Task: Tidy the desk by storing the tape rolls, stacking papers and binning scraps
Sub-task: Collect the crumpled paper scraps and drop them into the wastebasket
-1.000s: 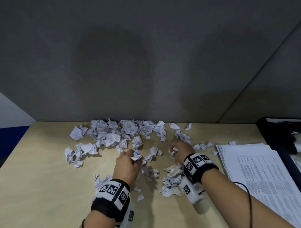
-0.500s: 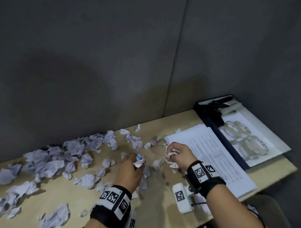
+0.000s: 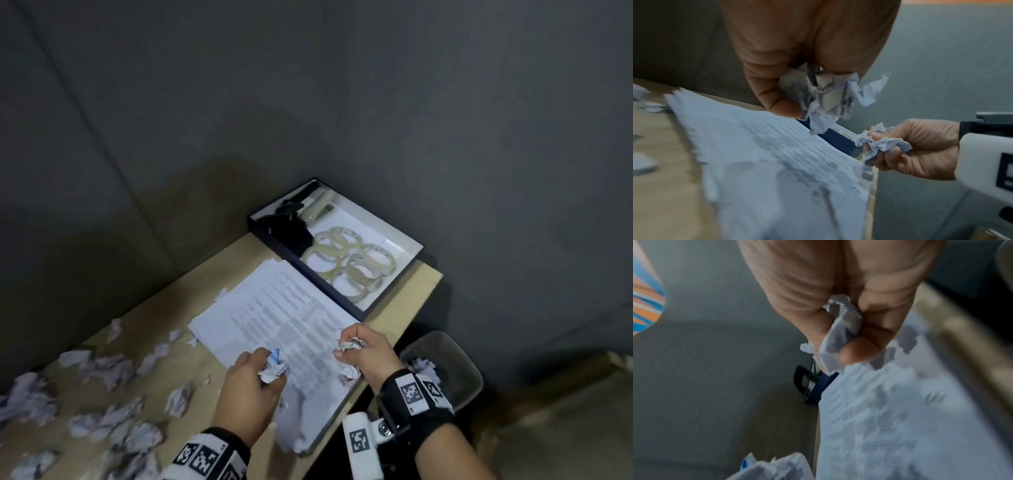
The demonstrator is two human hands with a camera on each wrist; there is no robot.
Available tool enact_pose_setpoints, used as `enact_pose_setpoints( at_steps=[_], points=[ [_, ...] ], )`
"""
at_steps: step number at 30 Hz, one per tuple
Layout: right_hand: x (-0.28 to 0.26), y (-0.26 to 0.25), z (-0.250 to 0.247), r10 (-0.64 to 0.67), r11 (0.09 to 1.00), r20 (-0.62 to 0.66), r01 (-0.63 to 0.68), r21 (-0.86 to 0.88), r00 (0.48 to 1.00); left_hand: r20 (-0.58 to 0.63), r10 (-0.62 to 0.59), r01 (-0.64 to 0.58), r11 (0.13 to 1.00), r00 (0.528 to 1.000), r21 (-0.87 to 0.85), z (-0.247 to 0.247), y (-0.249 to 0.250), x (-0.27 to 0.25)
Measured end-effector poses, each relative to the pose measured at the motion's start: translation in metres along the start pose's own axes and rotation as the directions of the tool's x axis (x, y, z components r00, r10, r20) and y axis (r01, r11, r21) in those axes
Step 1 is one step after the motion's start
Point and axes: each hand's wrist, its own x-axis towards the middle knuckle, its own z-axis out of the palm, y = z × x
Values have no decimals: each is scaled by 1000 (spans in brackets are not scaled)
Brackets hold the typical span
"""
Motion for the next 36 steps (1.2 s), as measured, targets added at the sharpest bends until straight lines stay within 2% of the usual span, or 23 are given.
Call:
enact_pose_setpoints(
  at_steps=[5, 8, 10, 14, 17, 20, 22, 24, 27, 31, 36],
  points=[
    [-3, 21, -60, 50, 991, -121, -34, 130, 991, 144, 96, -100, 995, 985, 19, 51, 38, 21],
    [-3, 35, -102, 69, 989, -243, -34, 144, 967, 217, 146, -156, 987, 965, 28, 83, 66, 34],
    [1, 44, -130, 89, 993, -314, -59, 104, 945, 258, 181, -194, 981, 949, 27, 103, 84, 42],
    [17, 58, -188, 164, 980, -443, -195, -27, 882, 279, 286, -303, 953, 917, 20, 140, 114, 57],
    [37, 69, -229, 169, 930, -503, -306, -202, 847, 333, 332, -362, 932, 882, 30, 171, 134, 66],
    [61, 83, -258, 125, 824, -516, -379, -421, 847, 338, 393, -432, 901, 855, 46, 195, 145, 76],
    [78, 98, -274, 130, 777, -512, -408, -479, 849, 346, 402, -451, 890, 848, 70, 210, 149, 84],
    [98, 127, -292, 177, 761, -498, -438, -478, 849, 361, 398, -452, 889, 843, 73, 223, 149, 89],
    [95, 122, -301, 219, 750, -464, -452, -482, 858, 399, 389, -448, 892, 830, 63, 237, 147, 93],
    [86, 122, -309, 223, 783, -468, -443, -436, 855, 440, 370, -436, 898, 818, 57, 254, 145, 96],
    [77, 133, -313, 280, 822, -531, -485, -298, 800, 502, 349, -424, 905, 791, 40, 282, 152, 99]
  ],
)
